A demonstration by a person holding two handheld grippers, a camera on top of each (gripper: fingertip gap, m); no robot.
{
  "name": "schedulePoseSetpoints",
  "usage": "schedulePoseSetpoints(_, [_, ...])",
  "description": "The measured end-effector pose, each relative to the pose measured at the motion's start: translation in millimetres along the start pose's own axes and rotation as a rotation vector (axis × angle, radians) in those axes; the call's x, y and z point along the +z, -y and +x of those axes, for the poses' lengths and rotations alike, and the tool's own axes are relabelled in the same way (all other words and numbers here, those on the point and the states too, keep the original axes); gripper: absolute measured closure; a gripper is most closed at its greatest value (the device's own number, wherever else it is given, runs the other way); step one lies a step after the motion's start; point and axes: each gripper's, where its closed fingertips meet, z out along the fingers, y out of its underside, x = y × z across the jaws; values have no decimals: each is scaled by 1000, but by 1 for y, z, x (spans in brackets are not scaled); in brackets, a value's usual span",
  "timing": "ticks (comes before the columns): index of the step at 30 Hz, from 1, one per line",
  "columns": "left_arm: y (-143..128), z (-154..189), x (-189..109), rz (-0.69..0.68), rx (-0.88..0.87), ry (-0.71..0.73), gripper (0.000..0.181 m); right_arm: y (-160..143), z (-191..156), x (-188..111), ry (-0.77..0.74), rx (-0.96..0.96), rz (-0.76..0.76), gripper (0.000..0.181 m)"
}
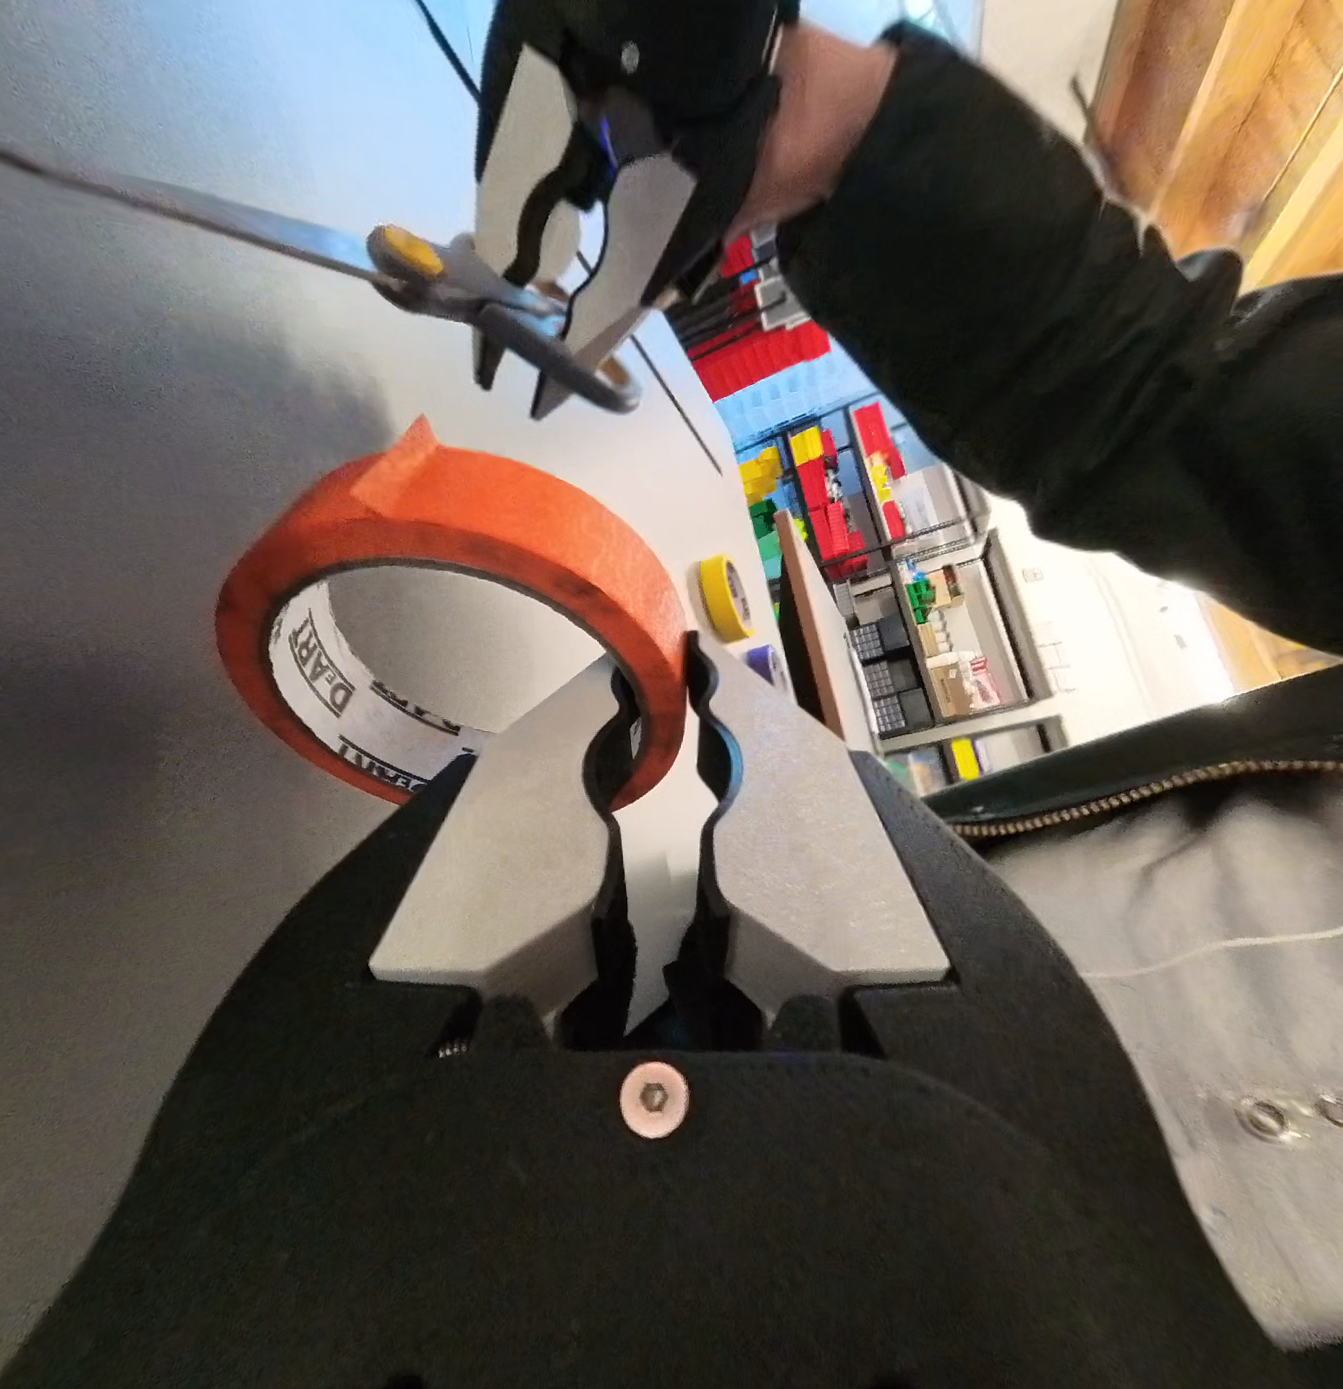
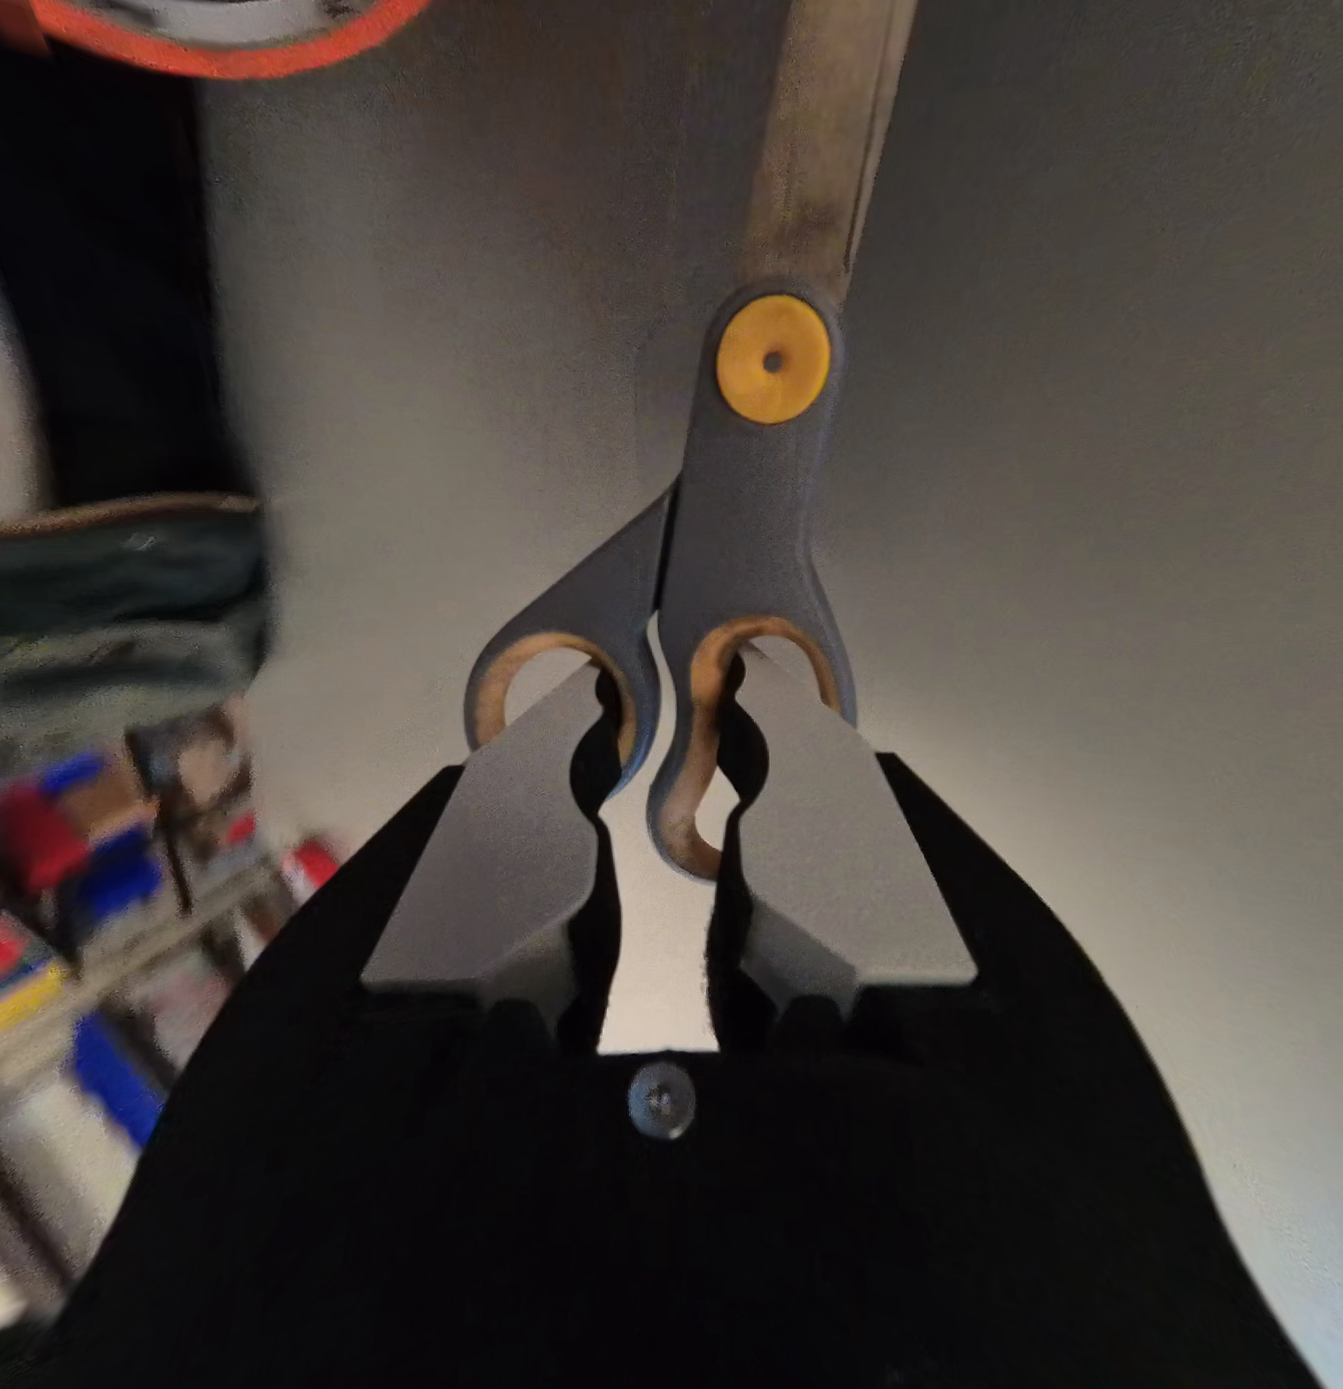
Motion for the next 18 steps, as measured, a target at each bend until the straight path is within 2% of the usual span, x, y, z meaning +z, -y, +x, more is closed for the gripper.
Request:
schedulePoseSetpoints(4, [-25,4,24,-134,155,98,174,-59,-5,37,-232,279,207,160])
schedulePoseSetpoints(7, [-41,3,40,-266,341,203,173,-76,-20,47,-309,469,441,162])
schedulePoseSetpoints(9, [-44,15,50,-307,422,186,173,-87,-24,50,-380,547,489,161])
schedulePoseSetpoints(13, [-44,41,64,-346,441,90,173,-92,-32,56,-462,608,520,159])
schedulePoseSetpoints(15, [-42,49,67,-363,435,54,173,-94,-37,56,-496,668,534,149])
schedulePoseSetpoints(18, [-38,59,67,-384,451,24,173,-95,-52,41,-591,787,648,139])
